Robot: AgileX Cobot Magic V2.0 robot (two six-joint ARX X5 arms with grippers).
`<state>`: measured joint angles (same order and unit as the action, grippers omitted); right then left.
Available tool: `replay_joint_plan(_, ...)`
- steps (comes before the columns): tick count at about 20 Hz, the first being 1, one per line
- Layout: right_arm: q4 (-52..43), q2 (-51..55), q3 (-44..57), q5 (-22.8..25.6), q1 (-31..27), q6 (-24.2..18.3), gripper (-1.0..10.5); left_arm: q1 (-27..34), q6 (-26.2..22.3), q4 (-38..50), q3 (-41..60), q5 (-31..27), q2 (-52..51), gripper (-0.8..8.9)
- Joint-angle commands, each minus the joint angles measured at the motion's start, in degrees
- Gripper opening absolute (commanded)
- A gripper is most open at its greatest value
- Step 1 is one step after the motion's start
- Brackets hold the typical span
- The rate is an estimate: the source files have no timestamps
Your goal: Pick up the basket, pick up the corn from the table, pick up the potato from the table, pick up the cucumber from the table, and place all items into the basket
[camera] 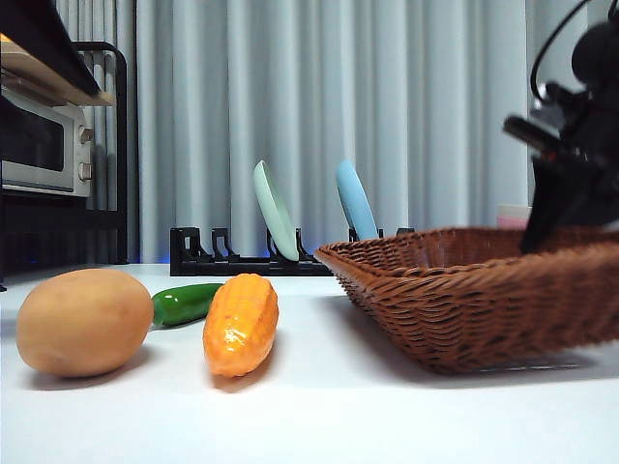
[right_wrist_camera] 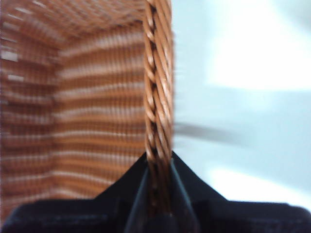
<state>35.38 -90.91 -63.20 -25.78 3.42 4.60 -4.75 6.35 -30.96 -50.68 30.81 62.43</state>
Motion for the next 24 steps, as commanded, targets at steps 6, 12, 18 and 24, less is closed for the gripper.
replay_joint_plan(6, 2.71, 8.15, -8.94, -5.81, 0.09, 4.87, -0.1, -11.76, -6.14, 2.80, -8.76, -13.35, 19.04, 4.50)
replay_joint_plan(12, 4.17, 10.73, -10.49, -5.81, 0.09, 4.79, -0.1, -17.25, -9.20, 3.23, -18.51, -20.98, 35.34, 4.49)
replay_joint_plan(18, 4.11, 10.82, -10.49, -5.81, 0.09, 4.79, -0.1, -18.21, -9.14, 3.02, -20.41, -21.73, 41.40, 4.38)
replay_joint_plan(24, 4.13, 10.82, -10.49, -5.81, 0.09, 4.72, -0.1, -18.34, -8.96, 1.86, -20.41, -21.79, 44.24, 4.21)
